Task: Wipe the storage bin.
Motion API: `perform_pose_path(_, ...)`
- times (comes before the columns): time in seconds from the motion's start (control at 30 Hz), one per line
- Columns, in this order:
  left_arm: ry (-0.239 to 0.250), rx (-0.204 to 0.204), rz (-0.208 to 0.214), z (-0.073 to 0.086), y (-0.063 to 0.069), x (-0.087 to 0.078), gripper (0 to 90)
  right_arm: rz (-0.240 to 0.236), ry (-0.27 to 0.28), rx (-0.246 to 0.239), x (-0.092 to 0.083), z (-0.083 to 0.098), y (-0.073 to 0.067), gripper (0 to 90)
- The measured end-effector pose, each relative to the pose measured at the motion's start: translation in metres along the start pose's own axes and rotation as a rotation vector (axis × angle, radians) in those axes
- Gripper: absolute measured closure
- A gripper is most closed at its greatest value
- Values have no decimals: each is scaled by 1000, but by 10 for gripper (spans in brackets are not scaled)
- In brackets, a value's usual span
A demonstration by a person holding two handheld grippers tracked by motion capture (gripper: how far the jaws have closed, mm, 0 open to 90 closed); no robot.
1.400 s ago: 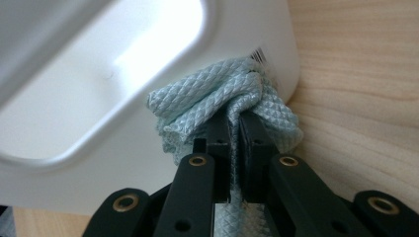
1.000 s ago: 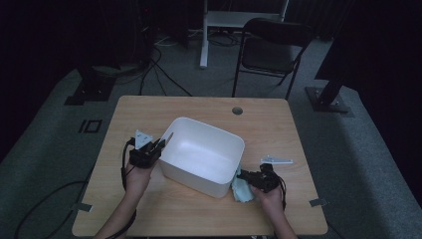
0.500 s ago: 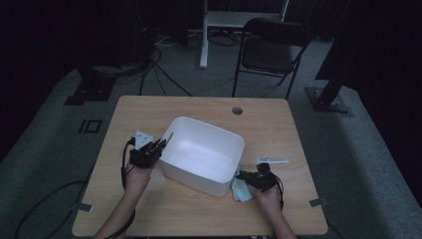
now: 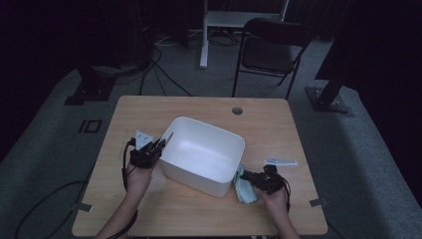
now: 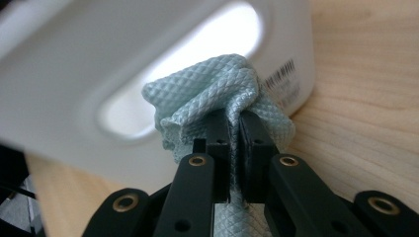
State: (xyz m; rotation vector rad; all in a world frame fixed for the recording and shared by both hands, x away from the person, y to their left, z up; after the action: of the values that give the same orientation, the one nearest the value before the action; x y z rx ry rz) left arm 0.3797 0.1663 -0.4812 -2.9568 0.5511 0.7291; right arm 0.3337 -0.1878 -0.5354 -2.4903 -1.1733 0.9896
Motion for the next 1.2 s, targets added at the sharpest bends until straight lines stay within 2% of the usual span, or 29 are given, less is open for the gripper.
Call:
perform_pose_path(0.27,-4,2,-1,0,0,0,843,-73,98,-28,-36,-3,-29,850)
perform_pose_path(0.37,-5,4,-1,0,0,0,843,-94,111,-53,-39,-4,-41,850)
perform_pose_path(0.5,-4,5,0,0,0,0,843,-109,108,-76,-34,-7,-50,849)
perform_pose_path(0.7,-9,13,15,-1,0,1,842,-97,78,-93,-19,-5,-52,850)
perform_pose_path(0.83,-10,17,14,-1,1,1,843,-86,73,-80,-15,-2,-46,851)
perform_pose_path(0.93,-10,15,13,-1,1,1,843,-97,76,-69,-13,1,-43,851)
perform_pose_path(1.1,-9,14,9,-1,1,0,843,-66,68,-85,-11,2,-41,851)
perform_pose_path(1.17,-10,16,13,-1,2,1,844,-47,37,-75,-5,6,-37,852)
perform_pose_path(1.2,-11,20,16,-1,2,1,843,-55,44,-63,-2,8,-36,851)
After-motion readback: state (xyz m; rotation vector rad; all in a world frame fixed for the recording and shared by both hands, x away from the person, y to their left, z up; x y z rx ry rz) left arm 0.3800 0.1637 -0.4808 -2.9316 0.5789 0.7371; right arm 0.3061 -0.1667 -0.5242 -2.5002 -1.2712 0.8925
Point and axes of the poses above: each handheld gripper's, and its own axes: x roughly forward along the jaws, z roughly out of its underside, y roughly to its right, the point moved 5 cm from there along x, roughly forward along the jaws, and after that the axes turned 2 degrees about -z, right-handed, at the moved point
